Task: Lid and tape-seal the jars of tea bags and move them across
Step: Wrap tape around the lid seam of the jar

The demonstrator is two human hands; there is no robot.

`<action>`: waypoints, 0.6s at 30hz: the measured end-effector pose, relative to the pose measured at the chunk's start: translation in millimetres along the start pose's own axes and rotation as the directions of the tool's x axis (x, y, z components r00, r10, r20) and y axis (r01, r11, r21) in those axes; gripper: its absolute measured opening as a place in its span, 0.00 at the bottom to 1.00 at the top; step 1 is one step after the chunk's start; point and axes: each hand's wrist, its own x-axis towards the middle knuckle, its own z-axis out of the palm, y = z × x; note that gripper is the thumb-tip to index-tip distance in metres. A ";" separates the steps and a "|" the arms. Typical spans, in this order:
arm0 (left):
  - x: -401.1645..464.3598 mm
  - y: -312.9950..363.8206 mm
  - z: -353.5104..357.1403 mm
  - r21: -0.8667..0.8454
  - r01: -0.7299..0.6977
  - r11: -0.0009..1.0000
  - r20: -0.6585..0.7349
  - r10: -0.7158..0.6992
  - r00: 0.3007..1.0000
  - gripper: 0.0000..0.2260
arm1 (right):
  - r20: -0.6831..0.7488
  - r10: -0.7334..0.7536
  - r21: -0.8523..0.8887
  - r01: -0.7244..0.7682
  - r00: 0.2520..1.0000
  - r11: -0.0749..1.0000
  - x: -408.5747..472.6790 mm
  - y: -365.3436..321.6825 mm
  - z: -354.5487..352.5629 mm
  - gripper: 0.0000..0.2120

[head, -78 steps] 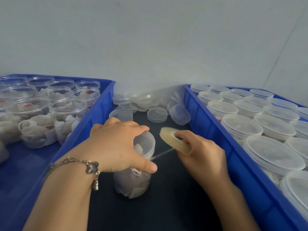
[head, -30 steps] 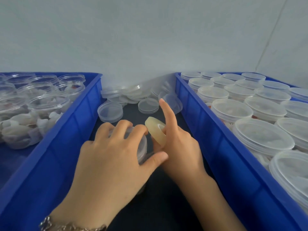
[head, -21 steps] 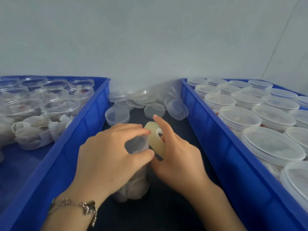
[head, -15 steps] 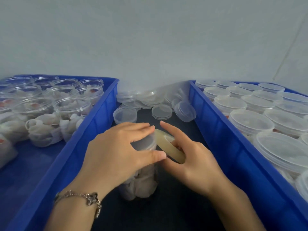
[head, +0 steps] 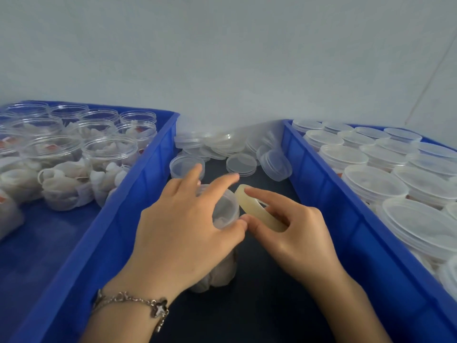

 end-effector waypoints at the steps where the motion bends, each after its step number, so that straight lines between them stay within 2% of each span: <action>1: 0.7 1.4 1.6 0.041 0.006 0.999 0.002 -0.006 1.000 0.29 | -0.007 -0.002 0.009 0.002 1.000 1.000 0.4 1.0 0.7 0.22; 6: 4.0 9.1 7.1 0.074 0.048 0.996 -0.018 -0.047 0.999 0.25 | 0.013 -0.008 -0.016 0.009 1.000 1.000 2.7 2.9 2.6 0.17; 10: 6.0 12.7 12.3 0.126 0.057 0.990 -0.037 -0.053 0.998 0.25 | 0.003 -0.022 -0.015 0.022 1.000 1.000 1.5 1.7 3.4 0.22; 13: 4.9 12.4 11.8 0.132 0.070 0.989 -0.049 -0.064 0.997 0.25 | -0.040 -0.039 0.020 0.040 0.998 0.999 -0.2 0.9 6.7 0.24; 18: 3.3 9.4 7.0 0.097 0.084 0.992 -0.052 -0.079 0.996 0.27 | -0.169 -0.048 0.074 0.061 0.984 0.995 -2.1 1.9 21.3 0.20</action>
